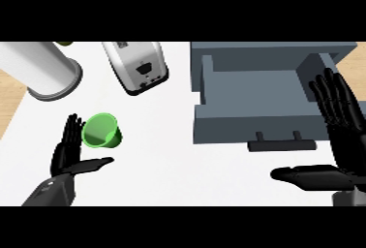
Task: Pick up the cup, place it into the drawer and close the drawer
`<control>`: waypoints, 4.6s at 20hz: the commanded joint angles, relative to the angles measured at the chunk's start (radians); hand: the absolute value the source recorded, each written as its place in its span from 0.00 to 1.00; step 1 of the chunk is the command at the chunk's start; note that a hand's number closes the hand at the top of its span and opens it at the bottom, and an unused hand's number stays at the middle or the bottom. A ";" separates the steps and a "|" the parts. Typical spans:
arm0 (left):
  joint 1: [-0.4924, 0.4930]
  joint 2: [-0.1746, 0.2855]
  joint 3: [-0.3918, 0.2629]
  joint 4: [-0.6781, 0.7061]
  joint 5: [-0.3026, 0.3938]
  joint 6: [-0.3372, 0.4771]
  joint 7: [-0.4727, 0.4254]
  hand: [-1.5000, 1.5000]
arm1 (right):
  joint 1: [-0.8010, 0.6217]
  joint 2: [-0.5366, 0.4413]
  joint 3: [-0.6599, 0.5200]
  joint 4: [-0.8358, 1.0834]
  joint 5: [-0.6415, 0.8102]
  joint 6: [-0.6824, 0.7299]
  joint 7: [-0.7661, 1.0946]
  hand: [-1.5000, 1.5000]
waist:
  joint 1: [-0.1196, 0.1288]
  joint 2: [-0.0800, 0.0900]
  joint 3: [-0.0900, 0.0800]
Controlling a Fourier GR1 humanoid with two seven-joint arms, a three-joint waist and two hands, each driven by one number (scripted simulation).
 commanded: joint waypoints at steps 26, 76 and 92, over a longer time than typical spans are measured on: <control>-0.037 -0.105 0.017 -0.097 0.065 -0.299 -0.104 1.00 | -0.028 -0.042 -0.036 -0.039 -0.049 0.032 0.077 0.00 | -0.006 -0.001 -0.001; -0.681 -0.274 -0.427 -0.541 0.233 0.425 0.677 1.00 | 0.025 -0.061 -0.105 -0.014 -0.070 0.062 0.015 0.00 | -0.011 -0.005 0.004; -0.798 -0.274 -0.737 -0.285 0.481 0.574 0.639 1.00 | -0.039 -0.053 -0.077 -0.008 -0.072 0.058 0.058 0.00 | -0.046 0.001 0.004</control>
